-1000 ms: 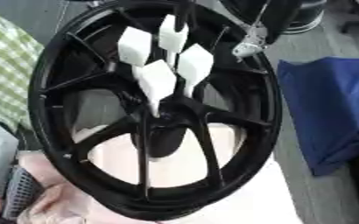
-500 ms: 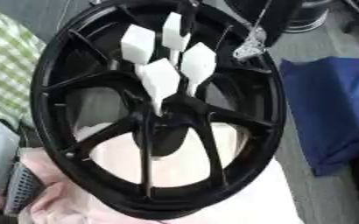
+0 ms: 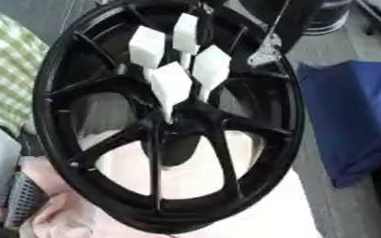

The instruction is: Pull the pin out of the wheel hub.

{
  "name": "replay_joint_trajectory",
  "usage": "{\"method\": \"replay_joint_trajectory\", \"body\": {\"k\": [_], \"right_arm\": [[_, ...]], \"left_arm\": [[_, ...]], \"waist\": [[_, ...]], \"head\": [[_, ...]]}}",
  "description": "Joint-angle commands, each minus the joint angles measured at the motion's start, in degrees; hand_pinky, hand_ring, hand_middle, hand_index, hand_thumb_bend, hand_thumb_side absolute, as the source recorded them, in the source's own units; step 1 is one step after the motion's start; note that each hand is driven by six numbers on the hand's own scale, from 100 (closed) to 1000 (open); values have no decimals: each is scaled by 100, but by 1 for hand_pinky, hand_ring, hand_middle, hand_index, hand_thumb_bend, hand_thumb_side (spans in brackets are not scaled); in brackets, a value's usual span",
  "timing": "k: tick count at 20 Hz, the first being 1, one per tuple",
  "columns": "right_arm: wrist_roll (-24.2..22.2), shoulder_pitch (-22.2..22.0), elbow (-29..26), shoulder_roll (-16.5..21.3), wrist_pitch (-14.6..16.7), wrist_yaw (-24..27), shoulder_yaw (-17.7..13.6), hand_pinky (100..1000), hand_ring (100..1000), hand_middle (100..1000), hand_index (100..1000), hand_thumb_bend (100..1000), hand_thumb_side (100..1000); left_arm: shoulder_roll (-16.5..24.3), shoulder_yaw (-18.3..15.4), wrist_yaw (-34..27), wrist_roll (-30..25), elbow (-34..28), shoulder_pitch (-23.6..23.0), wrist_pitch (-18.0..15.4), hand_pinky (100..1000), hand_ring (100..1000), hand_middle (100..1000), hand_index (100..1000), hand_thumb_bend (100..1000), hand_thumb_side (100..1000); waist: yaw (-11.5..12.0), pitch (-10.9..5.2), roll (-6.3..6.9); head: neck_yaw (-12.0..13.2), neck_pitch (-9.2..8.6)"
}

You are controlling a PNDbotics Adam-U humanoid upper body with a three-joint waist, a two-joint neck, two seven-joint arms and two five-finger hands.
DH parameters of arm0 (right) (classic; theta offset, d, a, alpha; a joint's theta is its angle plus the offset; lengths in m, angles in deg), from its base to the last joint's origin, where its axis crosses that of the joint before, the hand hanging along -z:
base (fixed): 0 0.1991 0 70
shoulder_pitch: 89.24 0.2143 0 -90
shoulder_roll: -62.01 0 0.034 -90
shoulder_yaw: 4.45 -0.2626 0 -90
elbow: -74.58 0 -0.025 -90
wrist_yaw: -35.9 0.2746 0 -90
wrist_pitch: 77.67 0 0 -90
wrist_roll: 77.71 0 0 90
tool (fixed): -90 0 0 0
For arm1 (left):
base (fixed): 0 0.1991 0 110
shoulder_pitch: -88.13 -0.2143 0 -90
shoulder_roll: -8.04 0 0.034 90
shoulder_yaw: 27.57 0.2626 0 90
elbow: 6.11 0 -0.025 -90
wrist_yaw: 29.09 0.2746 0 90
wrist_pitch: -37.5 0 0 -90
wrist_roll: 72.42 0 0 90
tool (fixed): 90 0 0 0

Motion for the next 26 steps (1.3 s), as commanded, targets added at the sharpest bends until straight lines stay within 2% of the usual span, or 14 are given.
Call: {"method": "replay_joint_trajectory", "body": {"k": [1, 15, 26], "right_arm": [[-3, 46, -5, 122, -33, 25, -114, 831, 754, 647, 767, 297, 225], [0, -238, -219, 207, -105, -157, -205, 835, 768, 664, 783, 338, 208], [267, -367, -270, 195, -204, -346, -165, 835, 769, 662, 784, 348, 181]], "left_arm": [[80, -14, -31, -25, -69, 56, -10, 708, 764, 615, 684, 317, 744], [51, -7, -41, -43, -60, 62, -12, 710, 764, 615, 685, 310, 750], [23, 5, -43, -61, -55, 69, -10, 711, 765, 616, 685, 305, 755]], "waist": [[3, -89, 31], [34, -58, 15], [48, -27, 19]], "head": [[17, -88], [33, -94], [44, -148]]}}
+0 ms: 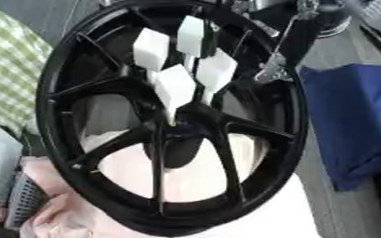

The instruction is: Pull the pin out of the wheel hub.

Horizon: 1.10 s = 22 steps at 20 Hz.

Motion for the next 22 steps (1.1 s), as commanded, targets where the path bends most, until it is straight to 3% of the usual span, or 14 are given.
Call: {"method": "replay_joint_trajectory", "body": {"k": [1, 10, 22], "right_arm": [[130, 39, -14, 152, -2, -90, -60, 838, 775, 668, 787, 347, 181], [456, -159, -155, 255, -30, -9, -267, 841, 804, 692, 800, 338, 179], [493, -199, -78, 246, -60, -129, -246, 842, 809, 691, 797, 348, 179]], "left_arm": [[60, 3, -18, -23, -60, 54, -3, 711, 765, 616, 685, 304, 755], [56, 6, -9, -35, -63, 59, 1, 712, 765, 616, 685, 299, 760], [34, 24, -13, -57, -59, 87, 3, 714, 766, 617, 685, 292, 767]], "waist": [[12, -74, 44], [5, -22, 35], [22, 36, 11]], "head": [[6, -81], [28, -45], [31, -58]]}}
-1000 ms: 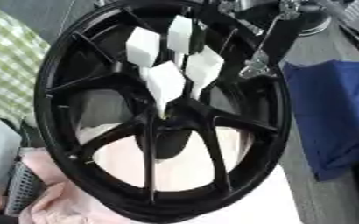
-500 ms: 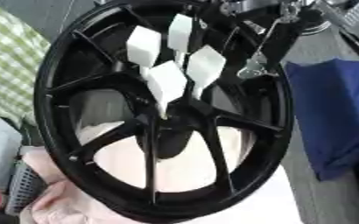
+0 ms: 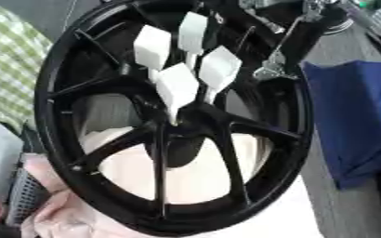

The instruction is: Pull the pin out of the wheel hub.

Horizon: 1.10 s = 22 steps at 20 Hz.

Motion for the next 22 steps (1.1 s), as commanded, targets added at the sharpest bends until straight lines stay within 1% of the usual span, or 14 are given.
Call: {"method": "replay_joint_trajectory", "body": {"k": [1, 11, 22], "right_arm": [[-9, 91, 7, 179, 3, -85, -47, 842, 809, 692, 798, 349, 178], [-73, 135, 170, 100, 89, -198, 39, 846, 814, 698, 804, 357, 177], [-154, 198, 258, 27, 114, -162, 133, 839, 801, 676, 786, 329, 192]], "left_arm": [[48, -8, -9, -32, -57, 59, -12, 714, 766, 617, 686, 292, 767], [26, -4, -7, -46, -60, 72, -13, 715, 767, 618, 686, 287, 772], [18, 3, -5, -58, -62, 80, -10, 716, 768, 619, 686, 281, 777]], "waist": [[13, -72, 36], [41, -28, 32], [57, -1, 26]], "head": [[19, -58], [10, -97], [6, -132]]}}
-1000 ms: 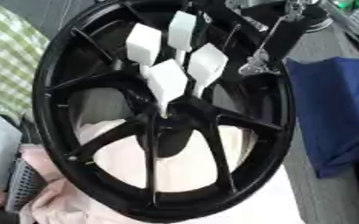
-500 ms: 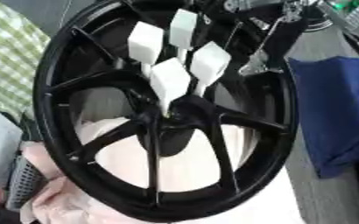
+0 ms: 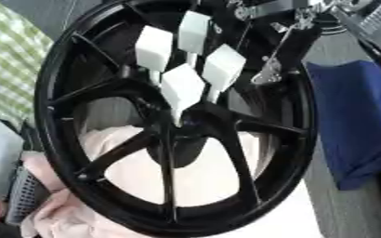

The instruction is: Pull the pin out of the wheel hub.

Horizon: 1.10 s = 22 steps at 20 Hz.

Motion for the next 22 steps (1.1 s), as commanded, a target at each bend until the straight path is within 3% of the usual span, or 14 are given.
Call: {"method": "replay_joint_trajectory", "body": {"k": [1, 6, 10, 11, 17, 22], "right_arm": [[-24, 109, 7, 88, 1, 9, -40, 838, 799, 673, 784, 325, 190], [41, 118, 47, 55, -33, 16, -13, 831, 784, 630, 751, 293, 185], [84, 124, 59, 44, -98, 111, 3, 824, 753, 539, 668, 183, 220], [92, 127, 55, 43, -119, 147, 1, 823, 748, 529, 659, 184, 171], [76, 144, 59, 29, -216, 283, 5, 809, 696, 415, 545, 109, 114], [71, 199, 92, 16, -383, 464, -32, 790, 655, 360, 493, 200, 100]], "left_arm": [[67, 0, -6, -13, -62, 47, -11, 717, 768, 619, 686, 280, 777], [66, 1, -7, -13, -62, 49, -10, 717, 768, 619, 686, 279, 778], [70, 0, -8, -15, -63, 51, -9, 718, 768, 619, 686, 276, 779], [71, 0, -8, -15, -63, 52, -8, 718, 768, 620, 686, 275, 780], [71, -5, -9, -17, -61, 49, -9, 719, 768, 620, 686, 272, 785], [84, -17, -11, -6, -67, 48, -14, 719, 768, 620, 686, 272, 780]], "waist": [[13, -84, 33], [26, -80, 27], [24, -82, 31], [22, -85, 32], [28, -98, 34], [28, -121, 32]], "head": [[7, -84], [11, -91], [17, -79], [19, -81], [14, -112], [7, -119]]}}
